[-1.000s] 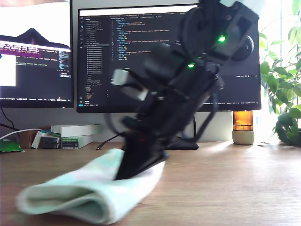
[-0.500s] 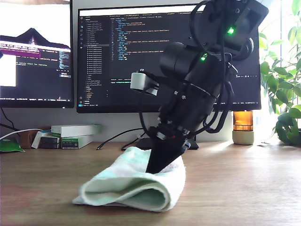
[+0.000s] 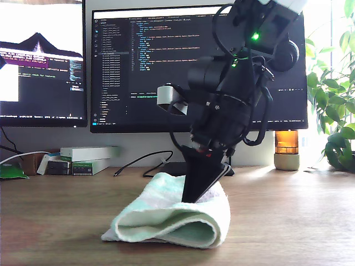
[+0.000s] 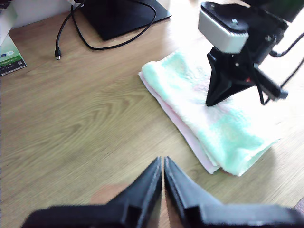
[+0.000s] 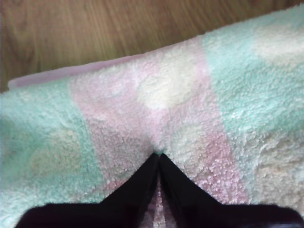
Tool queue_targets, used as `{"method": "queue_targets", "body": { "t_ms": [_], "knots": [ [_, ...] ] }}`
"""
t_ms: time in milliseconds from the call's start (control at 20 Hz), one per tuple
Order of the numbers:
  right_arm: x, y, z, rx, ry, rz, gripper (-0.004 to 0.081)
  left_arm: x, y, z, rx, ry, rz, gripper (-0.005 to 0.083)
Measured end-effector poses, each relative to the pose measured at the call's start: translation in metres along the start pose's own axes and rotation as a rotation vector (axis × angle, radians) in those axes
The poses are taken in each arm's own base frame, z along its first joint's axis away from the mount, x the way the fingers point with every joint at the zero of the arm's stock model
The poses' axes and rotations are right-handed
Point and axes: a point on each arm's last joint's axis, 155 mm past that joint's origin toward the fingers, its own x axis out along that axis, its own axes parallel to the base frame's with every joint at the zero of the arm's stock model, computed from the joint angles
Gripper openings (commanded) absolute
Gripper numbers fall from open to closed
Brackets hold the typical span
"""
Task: Fold the tea towel to a neat square and place it to the right
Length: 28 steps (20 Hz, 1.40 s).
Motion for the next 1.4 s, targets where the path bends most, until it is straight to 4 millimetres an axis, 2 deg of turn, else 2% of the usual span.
{"method": "queue_targets", "body": {
  "t_ms": [150, 400, 550, 700, 850, 950, 1150, 1300, 1400],
  "knots": [
    [-0.003, 0.001, 0.005, 0.010, -0.005, 0.025, -0.0011, 0.000, 0.000, 0.000, 0.000, -0.001, 0.000, -0.0021],
    [-0.015, -0.004, 0.026, 0.014, -0.061, 0.012, -0.0011, 0.000, -0.001, 0.001, 0.001, -0.006, -0.004, -0.0021],
    [-0.028, -0.001, 0.037, 0.004, -0.100, 0.008, -0.0011, 0.000, -0.005, 0.006, 0.010, -0.023, -0.029, -0.0021],
    [-0.049, 0.001, 0.048, 0.014, -0.146, -0.016, -0.0011, 0.005, -0.011, 0.010, 0.056, -0.031, -0.063, -0.0021],
    [-0.072, 0.001, 0.058, 0.006, -0.191, -0.048, -0.0011, 0.019, -0.018, 0.008, 0.079, 0.000, -0.119, -0.0021],
    [-0.081, 0.004, 0.060, 0.003, -0.202, -0.056, -0.0011, 0.031, -0.020, 0.010, 0.115, 0.008, -0.146, -0.0021],
    [-0.095, 0.006, 0.062, -0.022, -0.215, -0.080, -0.0011, 0.043, -0.033, 0.013, 0.187, -0.002, -0.228, -0.0021],
    [-0.122, 0.003, 0.070, -0.043, -0.292, -0.157, -0.0011, 0.060, -0.036, 0.002, 0.191, 0.050, -0.271, -0.0021],
    [-0.135, 0.005, 0.064, -0.030, -0.350, -0.200, -0.0011, 0.067, -0.038, 0.002, 0.191, 0.050, -0.292, -0.0021]
  ]
}}
